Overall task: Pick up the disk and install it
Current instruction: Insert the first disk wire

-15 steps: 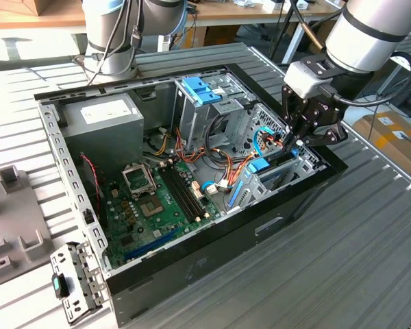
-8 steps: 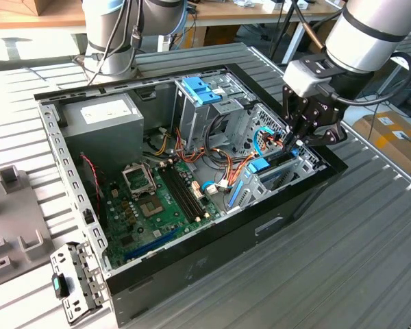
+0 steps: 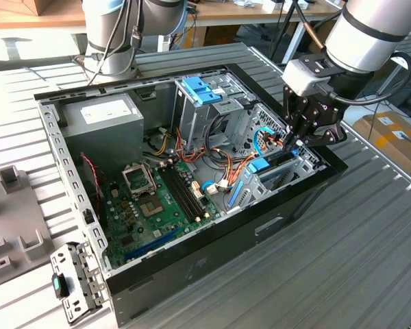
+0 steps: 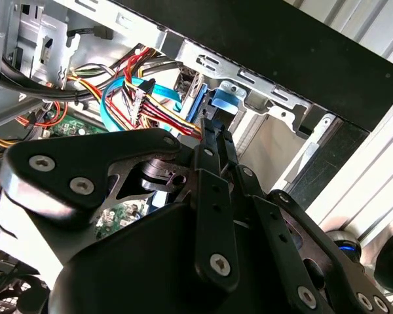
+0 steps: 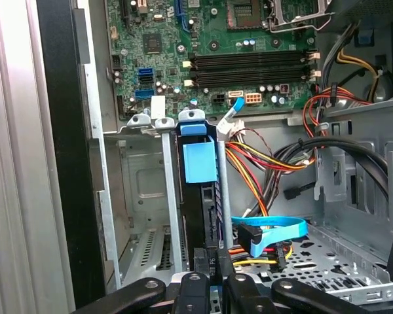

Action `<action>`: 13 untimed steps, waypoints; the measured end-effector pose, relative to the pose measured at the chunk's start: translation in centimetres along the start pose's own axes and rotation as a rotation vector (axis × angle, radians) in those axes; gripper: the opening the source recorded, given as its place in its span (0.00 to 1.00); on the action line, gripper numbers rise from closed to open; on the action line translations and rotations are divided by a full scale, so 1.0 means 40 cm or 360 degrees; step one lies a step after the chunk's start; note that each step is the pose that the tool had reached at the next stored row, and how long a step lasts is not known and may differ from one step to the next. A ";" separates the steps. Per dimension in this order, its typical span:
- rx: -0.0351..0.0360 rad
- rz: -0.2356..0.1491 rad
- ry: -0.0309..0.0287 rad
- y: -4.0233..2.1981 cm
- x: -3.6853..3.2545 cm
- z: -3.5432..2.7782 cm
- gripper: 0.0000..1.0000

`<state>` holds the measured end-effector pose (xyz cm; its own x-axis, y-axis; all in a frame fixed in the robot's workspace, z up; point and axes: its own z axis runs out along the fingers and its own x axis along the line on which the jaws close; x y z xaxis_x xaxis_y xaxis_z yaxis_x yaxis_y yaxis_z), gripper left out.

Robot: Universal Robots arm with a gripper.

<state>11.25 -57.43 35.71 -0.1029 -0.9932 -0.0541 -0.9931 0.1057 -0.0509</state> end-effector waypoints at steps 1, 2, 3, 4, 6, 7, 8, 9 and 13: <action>0.0000 0.0000 0.00001 0.000 0.000 0.000 0.17; 0.0000 0.0000 0.00000 0.000 0.000 0.000 0.17; 0.0000 0.0002 -0.00032 0.000 0.000 0.000 0.17; -0.0002 0.0003 -0.00176 0.000 0.000 0.000 0.17; -0.0006 0.0006 -0.00621 0.000 0.000 0.000 0.17; -0.0008 0.0006 -0.00764 0.000 0.000 0.000 0.17; -0.0008 0.0006 -0.00771 0.000 0.000 0.000 0.17; -0.0008 0.0006 -0.00778 0.000 0.000 0.000 0.17; -0.0008 0.0006 -0.00785 0.001 0.000 0.001 0.17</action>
<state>11.21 -57.43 35.65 -0.1041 -0.9892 -0.1034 -0.9930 0.1093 -0.0456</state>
